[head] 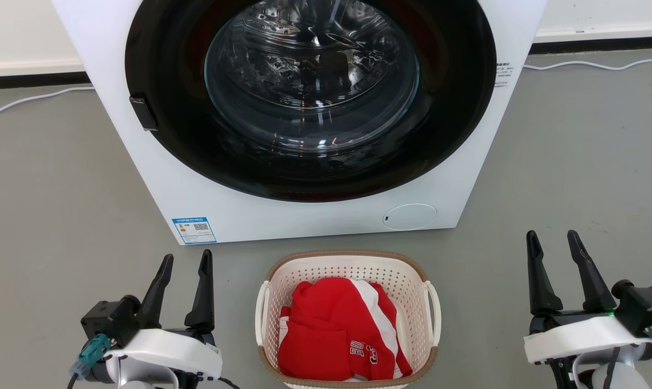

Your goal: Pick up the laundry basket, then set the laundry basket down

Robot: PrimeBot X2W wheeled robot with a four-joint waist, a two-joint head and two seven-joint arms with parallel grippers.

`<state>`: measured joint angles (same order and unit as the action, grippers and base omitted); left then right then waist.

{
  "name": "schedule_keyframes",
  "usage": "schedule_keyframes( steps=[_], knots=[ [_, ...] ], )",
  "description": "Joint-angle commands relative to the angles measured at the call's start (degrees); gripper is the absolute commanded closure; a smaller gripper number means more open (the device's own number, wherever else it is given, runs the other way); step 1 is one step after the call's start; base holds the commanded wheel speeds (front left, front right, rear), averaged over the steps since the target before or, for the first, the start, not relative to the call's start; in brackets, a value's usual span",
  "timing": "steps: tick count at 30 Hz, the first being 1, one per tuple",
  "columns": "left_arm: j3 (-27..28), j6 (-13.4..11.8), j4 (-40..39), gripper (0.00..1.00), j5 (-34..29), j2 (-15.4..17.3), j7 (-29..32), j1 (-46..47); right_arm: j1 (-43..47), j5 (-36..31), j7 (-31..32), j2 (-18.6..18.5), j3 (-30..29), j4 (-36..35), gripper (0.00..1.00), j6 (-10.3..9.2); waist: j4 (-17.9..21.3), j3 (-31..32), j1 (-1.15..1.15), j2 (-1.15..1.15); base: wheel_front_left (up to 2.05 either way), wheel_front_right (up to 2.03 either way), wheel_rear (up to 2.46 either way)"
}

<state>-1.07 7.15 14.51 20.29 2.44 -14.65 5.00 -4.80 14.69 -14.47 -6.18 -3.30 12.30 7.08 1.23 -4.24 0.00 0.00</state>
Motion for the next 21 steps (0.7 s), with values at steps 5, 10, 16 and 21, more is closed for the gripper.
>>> schedule_keyframes(
  steps=[5,10,16,21],
  knots=[
    [1.73,0.33,-1.55,0.0,-0.48,0.56,-0.35,1.41,-1.75,-0.9,-0.52,-0.05,1.16,-0.87,0.0,0.41,-0.14,-0.18,0.0,0.0,0.0,0.0,0.0],
    [1.76,0.34,-1.53,0.0,-0.46,0.53,-0.35,1.38,-1.8,-1.18,-0.52,0.11,1.19,-0.68,0.0,0.41,-0.09,-0.15,0.0,0.0,0.0,0.0,0.0],
    [1.36,0.34,-1.26,0.0,-0.25,0.51,-0.35,1.38,-1.92,-1.11,-0.52,0.24,1.33,-0.45,0.0,0.41,-0.01,-0.09,0.0,0.0,0.0,0.0,0.0],
    [-0.72,-0.02,1.58,1.0,0.06,-0.38,0.03,-0.17,0.35,-0.54,0.05,1.03,-0.06,2.32,1.0,-0.01,0.0,-0.01,0.0,0.0,0.0,0.0,0.0]
  ],
)
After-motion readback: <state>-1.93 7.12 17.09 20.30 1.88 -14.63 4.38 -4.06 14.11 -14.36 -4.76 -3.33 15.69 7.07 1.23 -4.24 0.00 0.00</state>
